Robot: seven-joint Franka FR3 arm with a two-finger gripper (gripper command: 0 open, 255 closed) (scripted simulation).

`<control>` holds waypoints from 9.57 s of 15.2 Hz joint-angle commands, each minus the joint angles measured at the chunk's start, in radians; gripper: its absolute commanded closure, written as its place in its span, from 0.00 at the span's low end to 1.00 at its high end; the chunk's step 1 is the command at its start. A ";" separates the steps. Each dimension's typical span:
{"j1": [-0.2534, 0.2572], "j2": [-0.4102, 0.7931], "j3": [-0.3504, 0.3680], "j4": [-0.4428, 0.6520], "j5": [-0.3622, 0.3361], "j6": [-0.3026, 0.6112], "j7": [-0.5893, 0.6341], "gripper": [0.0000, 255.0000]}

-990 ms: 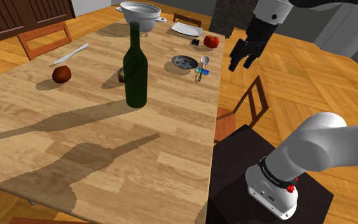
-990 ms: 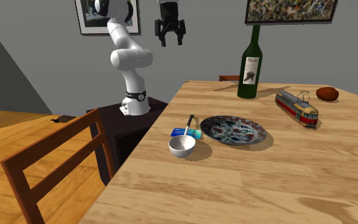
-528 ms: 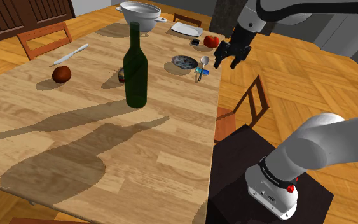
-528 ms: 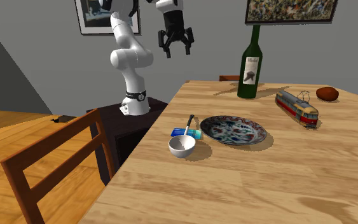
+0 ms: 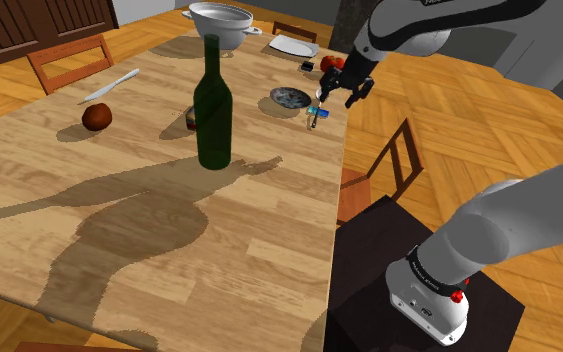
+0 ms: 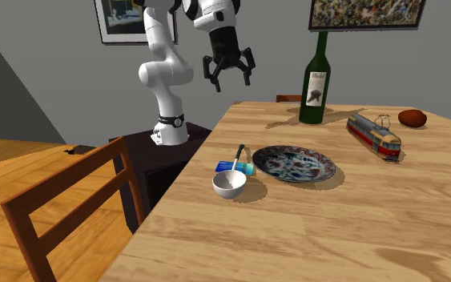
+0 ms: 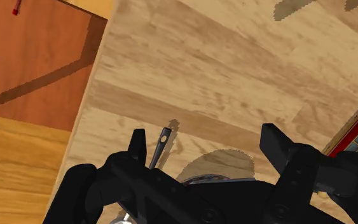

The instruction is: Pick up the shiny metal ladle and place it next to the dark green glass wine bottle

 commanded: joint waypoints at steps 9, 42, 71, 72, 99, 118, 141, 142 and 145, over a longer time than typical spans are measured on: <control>-0.053 0.308 -0.058 0.136 0.093 0.270 0.078 0.00; -0.101 0.620 -0.070 0.313 0.257 0.462 0.063 1.00; -0.080 0.435 -0.117 0.477 0.093 0.126 0.226 1.00; -0.081 0.432 -0.117 0.486 0.089 0.114 0.230 1.00; -0.087 0.418 -0.126 0.830 0.042 -0.240 0.303 1.00; -0.104 0.525 -0.134 1.222 0.052 -0.525 0.337 1.00; 0.060 -0.152 0.151 0.499 -0.080 -0.436 0.765 1.00; 0.065 -0.171 0.166 0.486 -0.078 -0.441 0.785 1.00; 0.081 -0.222 0.215 0.456 -0.069 -0.458 0.845 1.00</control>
